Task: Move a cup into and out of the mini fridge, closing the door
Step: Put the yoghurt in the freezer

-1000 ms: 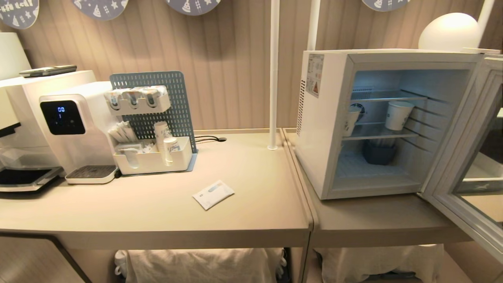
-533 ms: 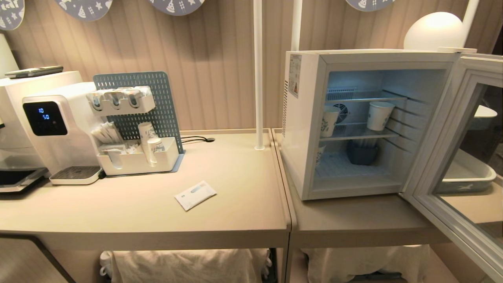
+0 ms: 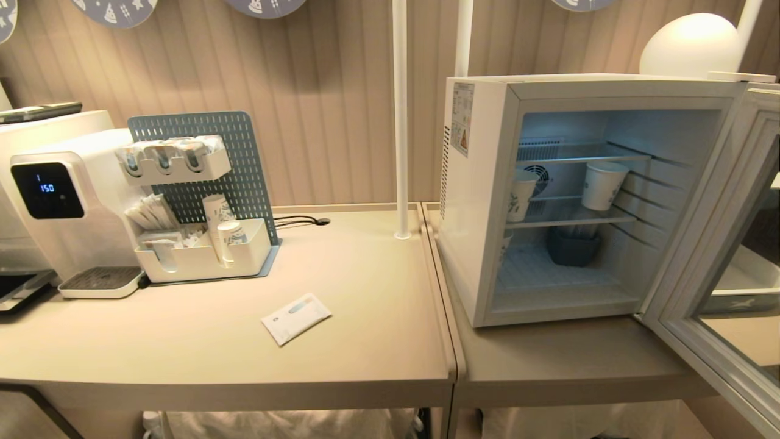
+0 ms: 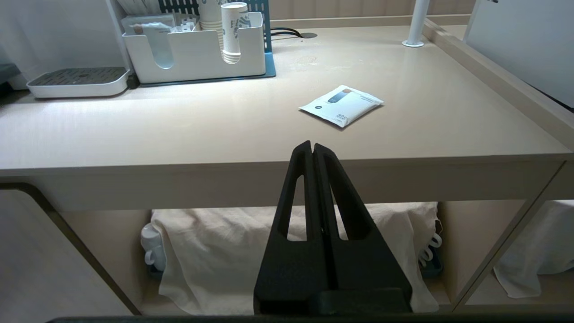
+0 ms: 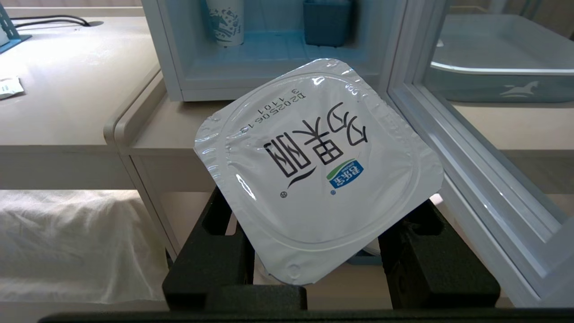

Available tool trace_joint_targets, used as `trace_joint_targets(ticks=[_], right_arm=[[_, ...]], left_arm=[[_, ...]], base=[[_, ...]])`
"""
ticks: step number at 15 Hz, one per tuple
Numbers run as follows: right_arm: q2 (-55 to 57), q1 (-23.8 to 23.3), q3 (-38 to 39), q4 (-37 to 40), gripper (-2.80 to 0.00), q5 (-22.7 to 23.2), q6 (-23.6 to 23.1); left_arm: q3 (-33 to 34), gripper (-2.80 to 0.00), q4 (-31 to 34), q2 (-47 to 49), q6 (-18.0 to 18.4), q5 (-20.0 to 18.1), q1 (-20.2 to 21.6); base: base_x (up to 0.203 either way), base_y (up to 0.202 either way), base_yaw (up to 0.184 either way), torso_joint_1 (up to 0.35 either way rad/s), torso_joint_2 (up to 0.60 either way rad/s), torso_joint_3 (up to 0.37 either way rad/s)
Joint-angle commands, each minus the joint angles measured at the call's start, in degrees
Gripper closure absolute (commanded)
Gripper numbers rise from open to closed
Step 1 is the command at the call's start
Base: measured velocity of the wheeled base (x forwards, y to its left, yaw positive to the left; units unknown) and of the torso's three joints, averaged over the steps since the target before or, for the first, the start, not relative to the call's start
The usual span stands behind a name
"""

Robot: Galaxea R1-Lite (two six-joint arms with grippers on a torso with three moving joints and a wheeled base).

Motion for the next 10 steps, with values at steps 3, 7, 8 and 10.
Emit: trace_joint_targets(ticks=[3,7,8,10], right_arm=[[0.2,-0.1,-0.2,0.4,0.0,0.0,0.0],[2.5,-0.1,-11.4,1.8,0.0,0.1,0.0],[6.3,0.0,-17.3,3.7,0.0,0.2,0.0],[17.9,0.0,-25.4,6.3,0.0,1.2,0.0]], left_arm=[[0.0,0.0,0.0,0.1,0.0,0.0,0.0],[0.0,0.0,0.0,0.1,0.0,0.0,0.0],[0.0,0.0,0.0,0.1,-0.1,0.0,0.0],[0.1,0.0,0.0,0.1,-0.2,0.1,0.1]], base=[[0.0,0.0,0.0,0.0,0.0,0.0],[0.0,0.0,0.0,0.0,0.0,0.0],[0.0,0.0,0.0,0.0,0.0,0.0],[0.0,0.0,0.0,0.0,0.0,0.0]])
